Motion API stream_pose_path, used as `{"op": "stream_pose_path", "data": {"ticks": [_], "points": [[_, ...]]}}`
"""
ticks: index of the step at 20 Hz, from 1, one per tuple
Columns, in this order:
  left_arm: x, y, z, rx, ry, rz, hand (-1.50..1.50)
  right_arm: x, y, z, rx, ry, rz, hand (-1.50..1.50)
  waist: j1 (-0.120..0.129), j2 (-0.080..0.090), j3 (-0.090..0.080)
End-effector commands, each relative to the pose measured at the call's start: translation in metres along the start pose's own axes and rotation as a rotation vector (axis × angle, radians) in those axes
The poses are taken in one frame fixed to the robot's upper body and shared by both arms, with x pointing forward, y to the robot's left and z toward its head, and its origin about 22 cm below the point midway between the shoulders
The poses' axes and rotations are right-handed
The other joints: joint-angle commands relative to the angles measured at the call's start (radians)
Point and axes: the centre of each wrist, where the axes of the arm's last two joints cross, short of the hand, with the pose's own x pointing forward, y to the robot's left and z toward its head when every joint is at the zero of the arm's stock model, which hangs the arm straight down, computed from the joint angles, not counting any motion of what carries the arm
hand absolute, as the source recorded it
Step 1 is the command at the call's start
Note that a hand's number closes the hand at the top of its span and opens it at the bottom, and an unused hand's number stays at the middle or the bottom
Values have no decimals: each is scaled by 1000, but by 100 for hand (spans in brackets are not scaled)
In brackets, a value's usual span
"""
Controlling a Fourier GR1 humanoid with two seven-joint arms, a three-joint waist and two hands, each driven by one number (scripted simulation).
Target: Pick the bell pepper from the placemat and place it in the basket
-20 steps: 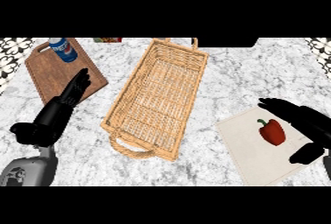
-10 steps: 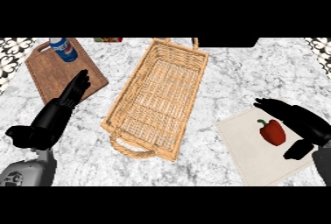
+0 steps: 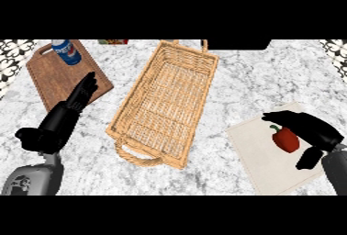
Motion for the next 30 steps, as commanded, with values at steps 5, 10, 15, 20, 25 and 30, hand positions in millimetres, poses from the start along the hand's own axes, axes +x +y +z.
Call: {"op": "stream_pose_path", "data": {"ticks": [5,10,15,20,25,30], "points": [[-3,-10,0,-7,17,2,0,3,6,-11,46,-45,59,150,0,1,1],[7,8,7,8,-1,3,0,-2,35,2,57,-97,164,150,0,0,2],[20,1,-4,6,-4,14,0,70,34,-46,-76,-50,150,150,-11,-7,0],[3,5,3,5,21,-6,0,152,60,-95,-112,44,-7,150,-14,-18,-5],[3,2,1,-12,11,4,0,176,44,-96,-189,147,-10,150,10,-18,3],[3,-3,0,-27,7,3,0,199,34,-90,-313,150,-154,150,34,-19,12]]}}
